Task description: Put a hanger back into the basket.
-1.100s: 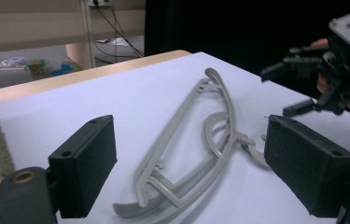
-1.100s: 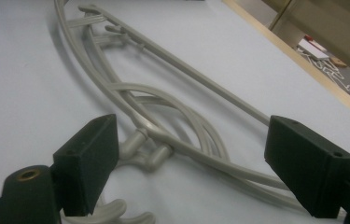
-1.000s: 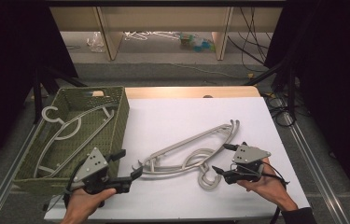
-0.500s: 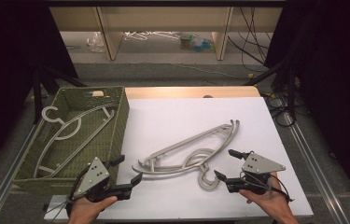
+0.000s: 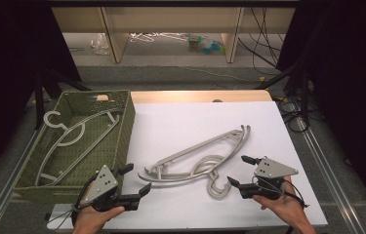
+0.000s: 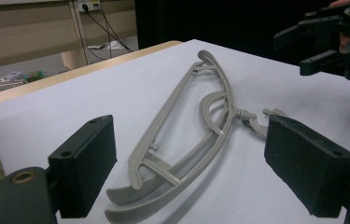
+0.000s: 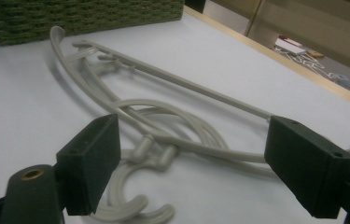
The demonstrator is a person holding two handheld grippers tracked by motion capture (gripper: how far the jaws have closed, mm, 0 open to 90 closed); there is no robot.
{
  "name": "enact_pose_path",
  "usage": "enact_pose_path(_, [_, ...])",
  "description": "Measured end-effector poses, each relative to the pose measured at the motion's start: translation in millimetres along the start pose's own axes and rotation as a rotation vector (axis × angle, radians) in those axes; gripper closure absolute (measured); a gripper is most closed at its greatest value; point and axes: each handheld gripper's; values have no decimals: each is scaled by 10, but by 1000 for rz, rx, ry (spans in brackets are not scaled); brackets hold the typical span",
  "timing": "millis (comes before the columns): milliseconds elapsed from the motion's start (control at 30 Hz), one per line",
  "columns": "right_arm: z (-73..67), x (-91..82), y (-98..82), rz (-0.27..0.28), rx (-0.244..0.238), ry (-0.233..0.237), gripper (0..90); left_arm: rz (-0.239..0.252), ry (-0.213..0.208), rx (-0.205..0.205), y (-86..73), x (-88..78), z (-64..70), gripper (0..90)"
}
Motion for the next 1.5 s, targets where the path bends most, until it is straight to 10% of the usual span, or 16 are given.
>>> enact_pose_path(267, [262,159,0,-68,-138,30,188,-1,-2,7,-13,-5,5,166])
enact_pose_path(833, [602,652,35,-253,-370,260,248,-19,-12,5,-42,11,29,166])
enact_pose_path(1267, [616,958,-148,-378,-473,396,343,-17,-23,5,-54,27,39,167])
enact_pose_path(1500, [658,1019,-216,-380,-454,429,410,-33,-24,0,-63,28,44,167])
Point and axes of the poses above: each handheld gripper's, and its own axes: x roughly forward along the jaws, y roughly out of its top, z roughly to its right, and after that the axes turned 12 degrees about z, right-handed
